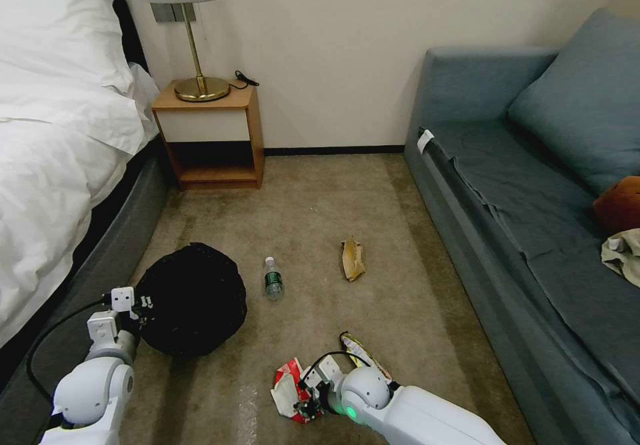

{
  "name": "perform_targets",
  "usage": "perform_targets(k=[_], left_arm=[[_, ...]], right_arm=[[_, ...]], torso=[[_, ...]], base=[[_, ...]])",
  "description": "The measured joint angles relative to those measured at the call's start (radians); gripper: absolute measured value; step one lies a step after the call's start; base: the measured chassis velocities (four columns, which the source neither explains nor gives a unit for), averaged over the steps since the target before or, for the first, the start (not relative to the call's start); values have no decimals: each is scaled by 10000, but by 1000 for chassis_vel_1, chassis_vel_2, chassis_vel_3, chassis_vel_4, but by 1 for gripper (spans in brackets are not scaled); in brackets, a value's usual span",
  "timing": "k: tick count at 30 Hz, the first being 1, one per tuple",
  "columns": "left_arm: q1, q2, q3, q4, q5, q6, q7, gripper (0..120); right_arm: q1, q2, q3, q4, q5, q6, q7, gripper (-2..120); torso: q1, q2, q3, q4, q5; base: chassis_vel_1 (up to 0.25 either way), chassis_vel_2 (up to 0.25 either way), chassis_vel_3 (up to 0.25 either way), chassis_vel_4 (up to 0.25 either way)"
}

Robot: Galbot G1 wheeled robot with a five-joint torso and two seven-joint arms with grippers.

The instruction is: Pick up the trash bin, then pick up the garbage on the floor and place it into the trash bin.

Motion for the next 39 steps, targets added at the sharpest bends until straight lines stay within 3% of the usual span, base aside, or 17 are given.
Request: perform_targets(k=[8, 26, 30, 39], left_arm=[[35, -125, 26, -43, 63, -24, -26, 3], [256, -416, 58, -329, 61, -18, -48, 3], [209, -570, 142, -315, 59, -8, -47, 3], [84, -885, 318, -264, 212, -52, -45, 3]], right_arm=[[-51, -276, 185, 200, 0, 36, -3, 0], [1304, -1018, 2077, 1026, 119, 129, -220, 0], [2145, -994, 3141, 1877, 795, 62, -238, 0], [3552, -943, 3357, 3238, 1806, -264, -416, 0]], torso=[[0, -1, 0, 0, -2], [0, -3, 1, -3, -3], [1, -3, 1, -1, -1], [0, -2, 1, 0, -2]], base=[[0, 0, 0, 0], [0, 0, 0, 0], [0, 0, 0, 0], [0, 0, 0, 0]])
